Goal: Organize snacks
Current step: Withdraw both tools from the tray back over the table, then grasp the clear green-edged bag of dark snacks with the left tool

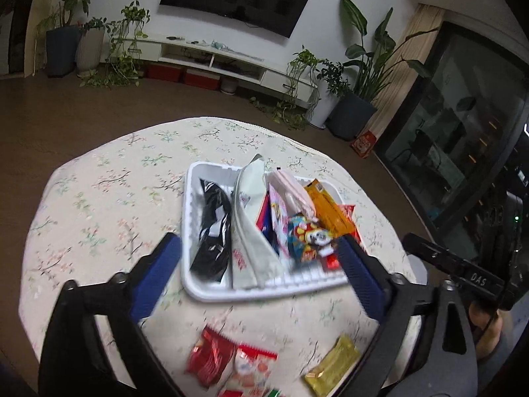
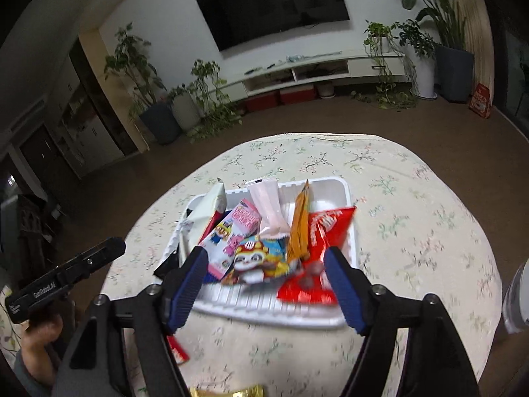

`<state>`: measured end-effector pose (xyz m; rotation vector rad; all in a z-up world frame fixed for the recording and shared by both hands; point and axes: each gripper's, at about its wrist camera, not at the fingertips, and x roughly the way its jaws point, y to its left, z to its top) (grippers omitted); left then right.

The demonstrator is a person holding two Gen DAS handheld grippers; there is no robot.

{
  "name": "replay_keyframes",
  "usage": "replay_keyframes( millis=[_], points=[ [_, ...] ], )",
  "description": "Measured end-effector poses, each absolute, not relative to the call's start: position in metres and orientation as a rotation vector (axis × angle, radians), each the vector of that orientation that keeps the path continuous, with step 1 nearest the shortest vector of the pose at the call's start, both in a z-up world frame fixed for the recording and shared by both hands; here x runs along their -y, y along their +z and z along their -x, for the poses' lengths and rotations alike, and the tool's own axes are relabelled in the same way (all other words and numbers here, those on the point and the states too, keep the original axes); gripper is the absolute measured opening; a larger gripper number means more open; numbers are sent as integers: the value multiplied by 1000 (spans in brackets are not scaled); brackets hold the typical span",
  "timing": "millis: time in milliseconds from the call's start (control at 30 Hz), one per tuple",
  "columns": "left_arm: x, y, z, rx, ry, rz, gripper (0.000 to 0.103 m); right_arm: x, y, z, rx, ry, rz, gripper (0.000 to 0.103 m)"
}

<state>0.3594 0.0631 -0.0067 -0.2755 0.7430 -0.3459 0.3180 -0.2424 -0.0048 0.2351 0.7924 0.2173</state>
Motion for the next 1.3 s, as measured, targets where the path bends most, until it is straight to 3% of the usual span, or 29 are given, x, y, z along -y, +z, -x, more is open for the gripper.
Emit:
replay_keyframes(
  millis=[533, 1300],
  points=[
    [-41, -78, -203, -989, -249, 215, 102, 237, -60, -205, -807, 244, -174, 80],
    [10, -112, -223, -1104, -27, 44, 102, 233, -63, -184, -743, 265, -118, 79]
  ],
)
